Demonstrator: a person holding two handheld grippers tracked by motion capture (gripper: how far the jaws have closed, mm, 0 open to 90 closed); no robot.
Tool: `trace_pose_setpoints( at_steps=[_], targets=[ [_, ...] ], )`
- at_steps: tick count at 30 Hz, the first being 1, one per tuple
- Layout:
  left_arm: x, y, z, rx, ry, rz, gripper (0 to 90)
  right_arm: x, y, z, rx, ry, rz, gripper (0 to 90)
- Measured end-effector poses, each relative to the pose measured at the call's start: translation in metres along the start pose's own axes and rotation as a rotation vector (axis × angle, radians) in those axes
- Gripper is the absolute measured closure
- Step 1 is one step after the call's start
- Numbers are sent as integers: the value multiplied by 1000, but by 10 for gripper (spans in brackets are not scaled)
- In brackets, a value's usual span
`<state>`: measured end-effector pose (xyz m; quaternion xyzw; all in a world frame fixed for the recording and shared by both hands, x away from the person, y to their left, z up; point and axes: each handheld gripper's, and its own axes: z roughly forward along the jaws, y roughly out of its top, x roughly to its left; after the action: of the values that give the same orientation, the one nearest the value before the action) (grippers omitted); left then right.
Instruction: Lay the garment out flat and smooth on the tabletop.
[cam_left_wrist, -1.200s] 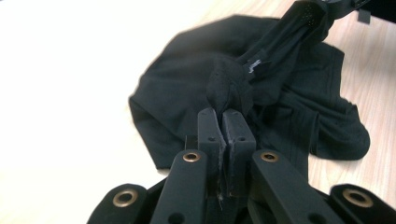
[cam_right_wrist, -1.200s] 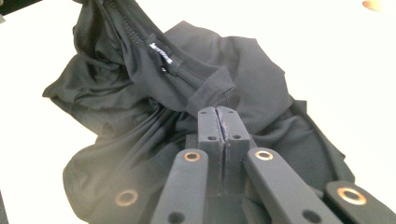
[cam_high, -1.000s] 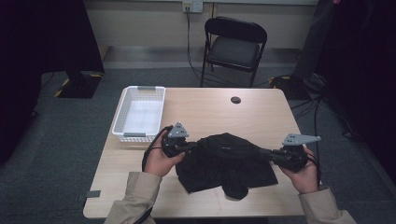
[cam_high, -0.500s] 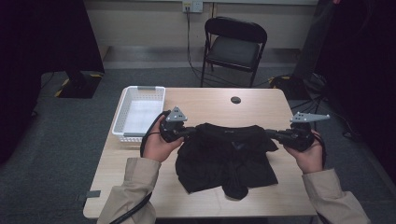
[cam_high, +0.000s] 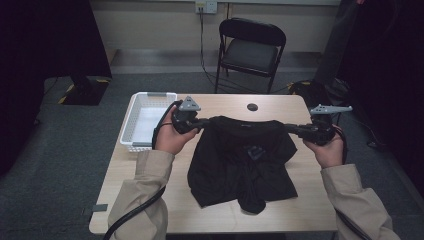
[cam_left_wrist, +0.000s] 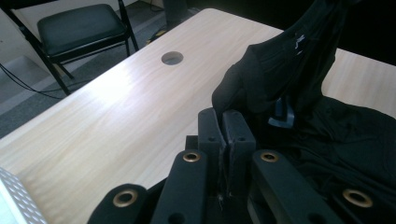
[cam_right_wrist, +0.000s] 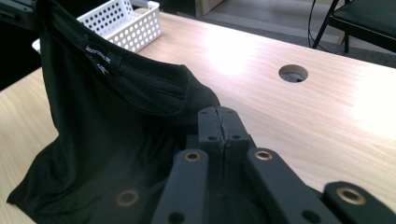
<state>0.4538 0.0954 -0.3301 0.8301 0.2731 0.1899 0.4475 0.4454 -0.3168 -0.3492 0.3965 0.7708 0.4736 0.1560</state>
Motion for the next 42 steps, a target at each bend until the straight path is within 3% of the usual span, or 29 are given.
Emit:
trace_pose_setpoints(
  at_steps=[11,22,30,35,37,38,39,40,41,42],
  targets=[
    [11,11,-2,11,41,13,880,-1,20,-7,-15,-14,-13,894],
    [27,4,13,34,37,-19,879,-9,19,15,4,-36,4,894],
    [51,6,38,72,35,-54,880,-28,26,41,38,-42,32,894],
    [70,9,61,105,73,-90,880,-44,35,67,58,-81,54,893],
    [80,11,74,120,104,-111,880,-53,42,84,83,-122,63,888],
    [83,11,78,118,126,-120,876,-57,46,92,83,-125,90,887],
    [85,11,81,103,151,-118,848,-59,49,98,76,-133,101,867],
    [87,11,83,92,167,-131,804,-59,51,103,68,-154,106,759],
    [88,10,84,83,172,-147,714,-59,52,107,67,-171,115,633],
    [87,9,84,74,179,-149,611,-57,52,110,58,-170,112,563]
  ],
)
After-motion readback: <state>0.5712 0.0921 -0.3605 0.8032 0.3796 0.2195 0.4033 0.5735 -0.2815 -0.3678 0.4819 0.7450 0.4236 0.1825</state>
